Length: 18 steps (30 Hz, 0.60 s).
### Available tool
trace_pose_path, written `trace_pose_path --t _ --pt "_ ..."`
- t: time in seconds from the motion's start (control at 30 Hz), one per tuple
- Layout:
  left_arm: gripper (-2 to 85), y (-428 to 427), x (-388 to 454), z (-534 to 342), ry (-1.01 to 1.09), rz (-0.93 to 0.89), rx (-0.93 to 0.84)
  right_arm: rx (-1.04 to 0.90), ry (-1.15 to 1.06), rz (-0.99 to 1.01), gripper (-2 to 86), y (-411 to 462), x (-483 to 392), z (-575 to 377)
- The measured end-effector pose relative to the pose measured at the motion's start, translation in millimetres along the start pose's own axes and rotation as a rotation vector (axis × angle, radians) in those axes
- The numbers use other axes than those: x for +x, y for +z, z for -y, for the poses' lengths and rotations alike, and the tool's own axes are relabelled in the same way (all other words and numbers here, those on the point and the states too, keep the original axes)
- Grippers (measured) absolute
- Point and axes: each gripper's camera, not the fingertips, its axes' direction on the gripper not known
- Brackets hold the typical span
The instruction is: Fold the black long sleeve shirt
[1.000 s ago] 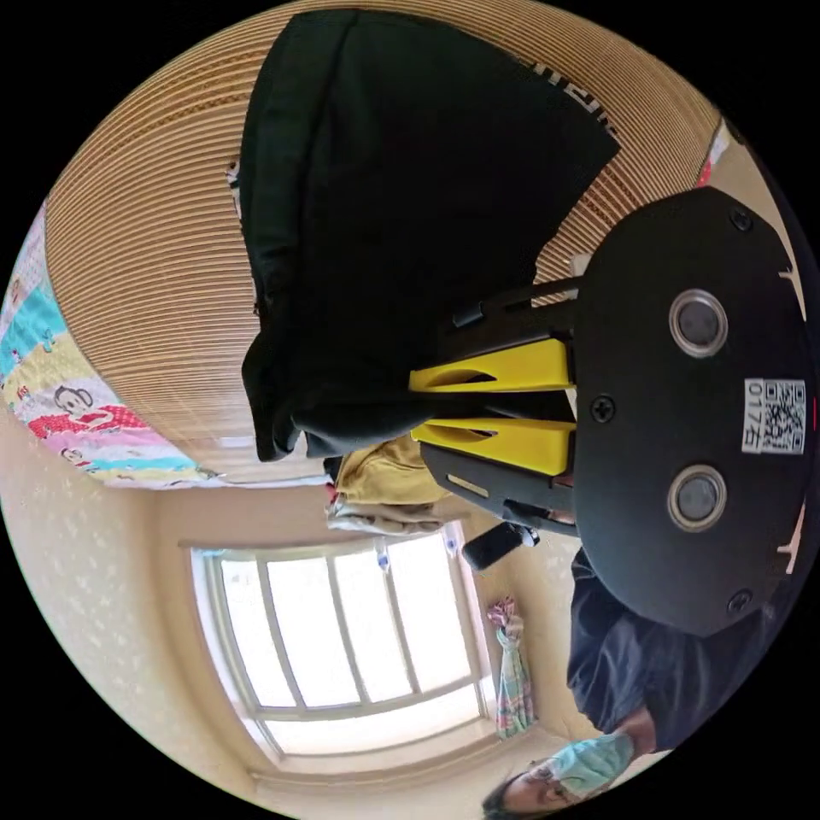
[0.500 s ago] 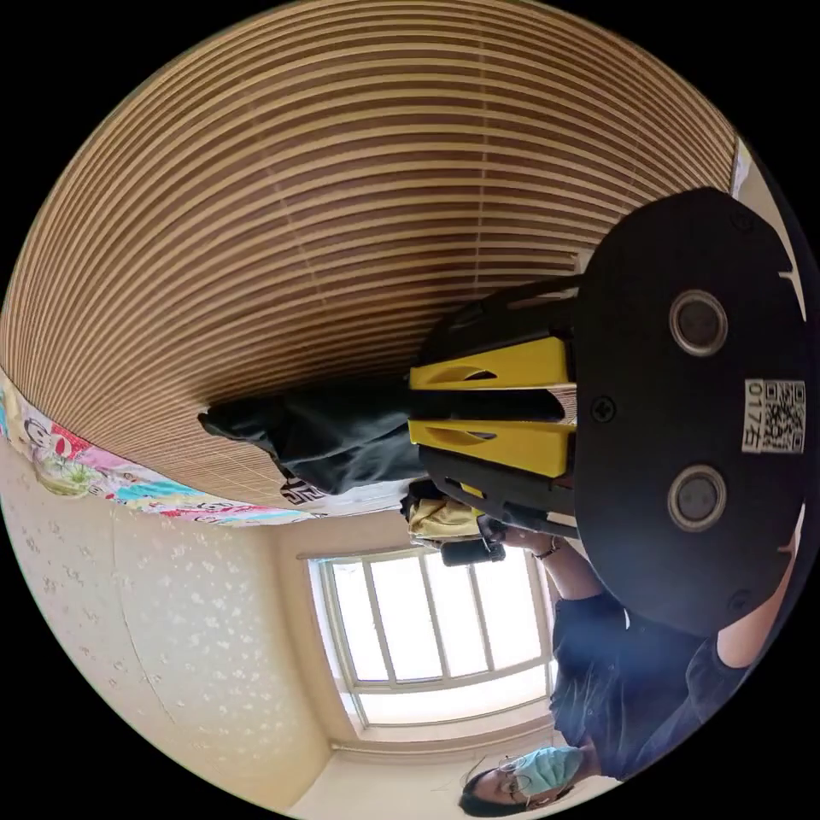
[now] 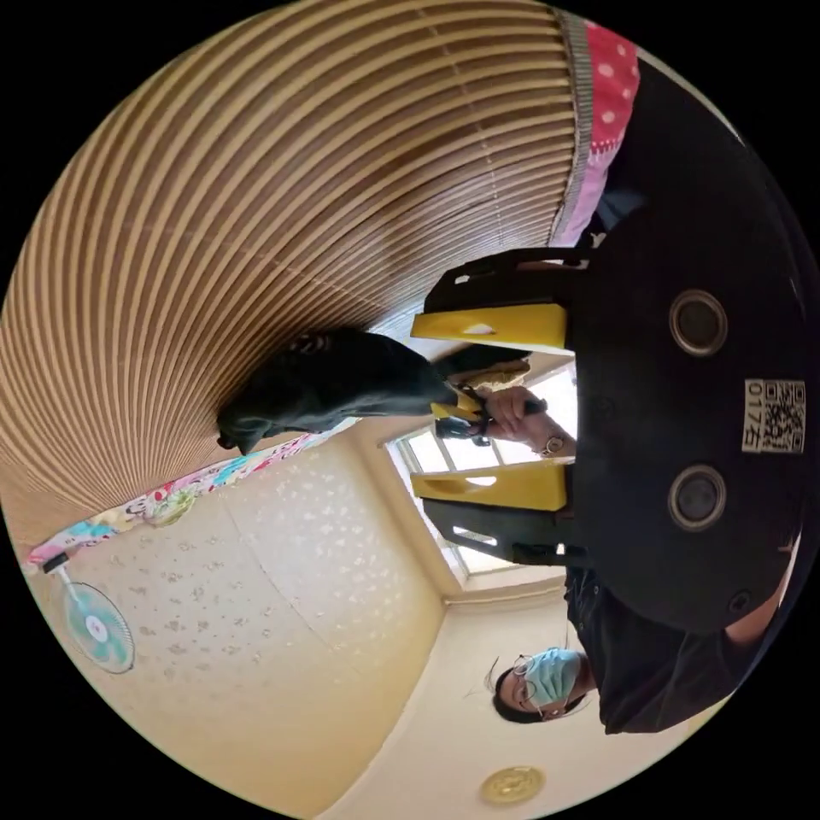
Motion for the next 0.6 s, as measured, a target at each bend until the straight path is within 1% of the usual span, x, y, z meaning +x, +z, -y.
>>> trace_pose_path --t 0.07,0.2,0.3,0.37,0.43,0.5,0.57,0.6 --pt "4.3 13 10 -6 -0.007 -0.064 -0.026 0.017 0.011 0.061 23.0 16 26 11" --pt "4.2 45 43 -15 0.032 -0.082 -0.103 -0.034 -0.011 0.098 23.2 45 48 47" --pt "4.7 54 61 -12 0.041 -0.125 -0.086 -0.07 -0.066 0.053 21.2 55 45 80" --pt "5.0 59 71 -5 0.049 -0.147 -0.097 -0.136 -0.188 -0.015 19.6 61 23 103" --pt "5.1 65 85 5 0.081 -0.108 -0.14 -0.159 -0.295 -0.043 18.6 57 1 116" --pt "5.1 70 105 17 0.131 0.021 -0.203 -0.157 -0.394 -0.028 17.5 43 -23 126" --pt "5.1 71 114 25 0.148 0.11 -0.228 -0.108 -0.523 0.001 16.2 7 -55 131" --pt "5.1 69 118 30 0.145 0.149 -0.224 -0.091 -0.553 0.003 15.8 -4 -62 131"
